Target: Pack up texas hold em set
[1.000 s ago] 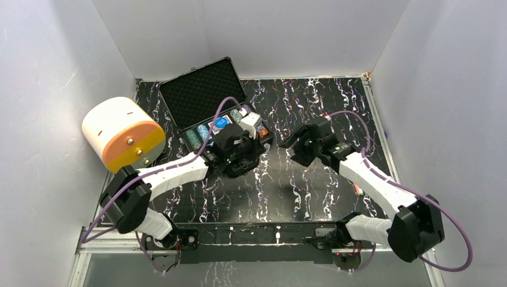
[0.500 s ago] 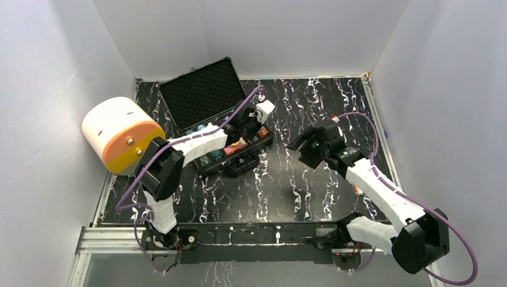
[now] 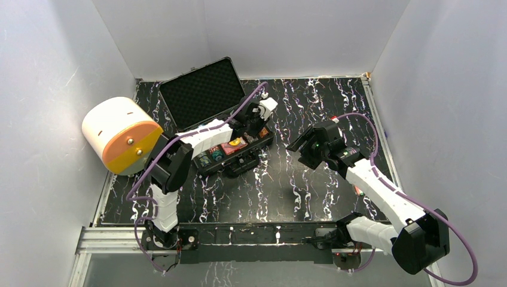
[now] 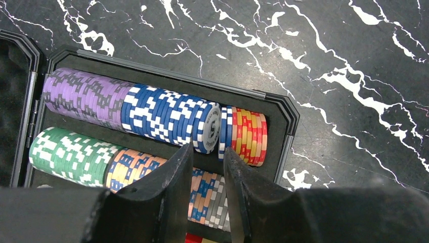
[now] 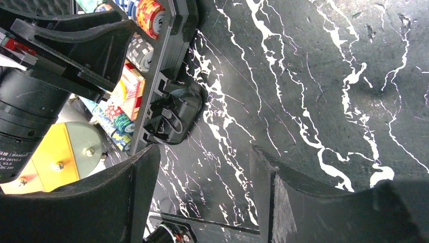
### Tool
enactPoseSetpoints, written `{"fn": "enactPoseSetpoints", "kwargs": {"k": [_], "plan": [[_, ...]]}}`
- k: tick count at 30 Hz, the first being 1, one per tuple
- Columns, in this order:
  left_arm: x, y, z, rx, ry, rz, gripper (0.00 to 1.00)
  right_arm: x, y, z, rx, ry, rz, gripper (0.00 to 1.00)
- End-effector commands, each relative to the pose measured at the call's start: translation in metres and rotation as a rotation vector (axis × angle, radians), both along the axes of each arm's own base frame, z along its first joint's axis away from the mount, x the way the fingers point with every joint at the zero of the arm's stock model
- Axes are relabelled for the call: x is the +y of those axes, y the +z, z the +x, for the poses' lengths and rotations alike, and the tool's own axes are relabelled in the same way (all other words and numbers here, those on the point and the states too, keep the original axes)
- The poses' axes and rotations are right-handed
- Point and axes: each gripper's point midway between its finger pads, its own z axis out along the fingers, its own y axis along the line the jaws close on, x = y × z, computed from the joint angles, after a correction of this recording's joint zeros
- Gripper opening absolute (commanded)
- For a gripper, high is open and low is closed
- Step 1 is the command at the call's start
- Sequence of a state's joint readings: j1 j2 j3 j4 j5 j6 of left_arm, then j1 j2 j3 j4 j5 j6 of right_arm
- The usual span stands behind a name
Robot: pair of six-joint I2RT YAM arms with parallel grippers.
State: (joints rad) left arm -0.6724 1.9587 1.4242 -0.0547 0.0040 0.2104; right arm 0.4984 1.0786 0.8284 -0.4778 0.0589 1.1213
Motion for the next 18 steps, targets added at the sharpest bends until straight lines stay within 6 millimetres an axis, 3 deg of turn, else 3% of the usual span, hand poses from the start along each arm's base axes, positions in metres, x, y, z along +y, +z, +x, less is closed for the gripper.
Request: {"fn": "enactPoseSetpoints", "kwargs": {"k": [1,5,9,11,18], "plan": [[-0.002,0.046,0.012,-0.068,0.012,-0.081,0.28,0.001,0.009,0.001,-0.022,0.009,0.015,0.72],[-0.003,0.051,0.011,-0.065,0.011,-0.107,0.27,0.002,0.008,0.001,-0.019,0.013,0.017,0.72],[-0.005,0.057,0.011,-0.058,0.01,-0.156,0.14,0.003,0.006,0.001,-0.016,0.019,0.013,0.72],[-0.006,0.056,0.011,-0.044,0.002,-0.174,0.09,0.003,0.005,0.001,-0.014,0.018,0.012,0.72],[-0.012,0.042,0.006,0.009,-0.024,-0.178,0.04,0.002,0.003,0.0,-0.01,0.02,0.009,0.72]]}}
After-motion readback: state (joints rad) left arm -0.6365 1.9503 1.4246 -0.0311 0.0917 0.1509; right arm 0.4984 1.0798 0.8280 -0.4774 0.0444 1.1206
